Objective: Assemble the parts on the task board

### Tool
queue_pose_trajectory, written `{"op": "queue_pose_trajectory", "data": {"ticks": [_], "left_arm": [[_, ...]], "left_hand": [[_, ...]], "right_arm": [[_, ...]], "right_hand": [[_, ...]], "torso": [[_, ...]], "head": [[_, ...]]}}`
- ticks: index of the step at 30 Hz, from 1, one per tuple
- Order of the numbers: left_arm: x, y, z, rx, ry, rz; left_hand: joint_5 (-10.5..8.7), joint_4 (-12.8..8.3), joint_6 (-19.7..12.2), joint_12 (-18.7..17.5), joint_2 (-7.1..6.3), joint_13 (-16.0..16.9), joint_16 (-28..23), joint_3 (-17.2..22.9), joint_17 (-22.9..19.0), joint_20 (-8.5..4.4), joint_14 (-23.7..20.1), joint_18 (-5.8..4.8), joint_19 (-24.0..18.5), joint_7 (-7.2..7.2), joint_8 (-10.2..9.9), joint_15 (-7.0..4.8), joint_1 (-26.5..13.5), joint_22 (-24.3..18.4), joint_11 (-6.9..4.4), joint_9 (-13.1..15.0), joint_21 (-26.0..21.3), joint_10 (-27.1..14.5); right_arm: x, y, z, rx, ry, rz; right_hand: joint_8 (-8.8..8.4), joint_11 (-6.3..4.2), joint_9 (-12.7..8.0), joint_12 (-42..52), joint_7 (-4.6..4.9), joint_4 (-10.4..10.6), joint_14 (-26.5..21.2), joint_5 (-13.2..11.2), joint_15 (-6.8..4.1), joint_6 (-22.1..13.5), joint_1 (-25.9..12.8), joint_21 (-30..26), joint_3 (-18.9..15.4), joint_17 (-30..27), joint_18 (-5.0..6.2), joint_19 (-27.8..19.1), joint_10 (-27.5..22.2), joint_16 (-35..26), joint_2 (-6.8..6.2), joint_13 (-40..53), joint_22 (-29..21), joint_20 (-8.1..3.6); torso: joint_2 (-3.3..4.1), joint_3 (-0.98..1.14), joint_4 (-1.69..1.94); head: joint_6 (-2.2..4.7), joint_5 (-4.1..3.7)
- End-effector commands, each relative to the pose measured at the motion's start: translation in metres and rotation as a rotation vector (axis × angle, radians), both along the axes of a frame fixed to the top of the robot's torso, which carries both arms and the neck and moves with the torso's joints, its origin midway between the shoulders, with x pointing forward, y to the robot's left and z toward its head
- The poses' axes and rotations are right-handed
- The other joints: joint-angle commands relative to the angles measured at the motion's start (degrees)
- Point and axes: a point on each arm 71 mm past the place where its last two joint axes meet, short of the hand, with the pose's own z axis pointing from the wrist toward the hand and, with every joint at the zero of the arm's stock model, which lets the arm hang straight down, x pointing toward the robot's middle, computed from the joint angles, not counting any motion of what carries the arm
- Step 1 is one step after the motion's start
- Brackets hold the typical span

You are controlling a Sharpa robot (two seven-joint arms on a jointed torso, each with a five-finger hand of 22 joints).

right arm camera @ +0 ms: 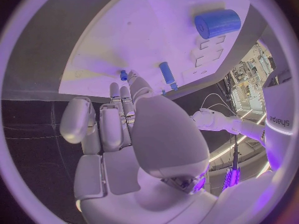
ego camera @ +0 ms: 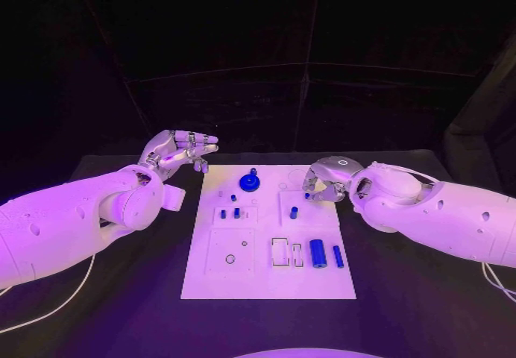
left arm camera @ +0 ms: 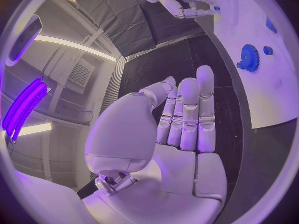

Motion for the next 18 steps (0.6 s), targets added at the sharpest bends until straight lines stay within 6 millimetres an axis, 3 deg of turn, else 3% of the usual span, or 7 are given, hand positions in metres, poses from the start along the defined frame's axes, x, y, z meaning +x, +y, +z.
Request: {"op": "queue_pose_trajectory", "data": {"ticks": [1, 12, 18], "left_arm": [[-0.0006, -0.0007, 0.0033, -0.057, -0.014, -0.007], [-0.0009, 0.0019, 0.0034, -0.058, -0.014, -0.004], [-0.0008, 0.0026, 0.0031, -0.057, -0.01, -0.005]], "left_hand": [[0.14, 0.07, 0.13, 0.28, 0.32, 0.08, -0.17, -0.44, -0.07, 0.07, -0.46, 0.33, -0.46, 0.11, 0.24, 0.08, -0.31, -0.07, 0.11, -0.09, -0.36, -0.2], [0.15, 0.07, -0.05, 0.33, 0.37, 0.07, -0.23, -0.58, -0.25, 0.1, -0.58, 0.31, -0.52, 0.23, 0.18, 0.13, -0.32, -0.21, 0.2, -0.13, -0.57, -0.41], [0.15, 0.06, -0.14, 0.37, 0.42, 0.07, -0.27, -0.65, -0.36, 0.12, -0.67, 0.3, -0.54, 0.27, 0.17, 0.17, -0.3, -0.29, 0.24, -0.14, -0.68, -0.53]], "right_arm": [[0.0006, 0.0009, -0.003, -0.044, 0.01, 0.003], [0.0031, 0.0037, -0.009, -0.049, 0.024, -0.001], [0.0027, 0.0062, -0.0126, -0.047, 0.049, 0.006]], "right_hand": [[-0.4, -0.02, 0.01, -0.5, 0.19, 0.02, 1.98, -0.44, 0.5, 0.46, 0.67, -0.36, 0.67, -0.06, 0.38, 0.03, 0.67, -0.35, 0.04, -0.68, -0.06, 0.23], [-0.63, -0.07, 0.02, -1.28, 0.18, 0.36, 1.97, -1.72, 0.42, 1.29, 0.91, -0.32, 4.49, -0.13, 0.36, 0.13, 1.94, -0.35, 0.11, -3.59, 0.05, 0.16], [-0.52, -0.25, 0.07, -1.6, 0.08, 0.15, 1.99, -3.87, 0.21, 2.37, 1.47, -0.19, 8.46, -0.11, 0.32, 0.26, 3.27, -0.29, 0.42, -5.04, 0.27, 0.01]], "torso": [[0.04, 0.04, -0.04], [0.02, 0.04, 0.03], [0.0, 0.08, -0.06]], "head": [[-0.1, 0.09], [-0.4, 0.15], [-0.52, 0.25]]}}
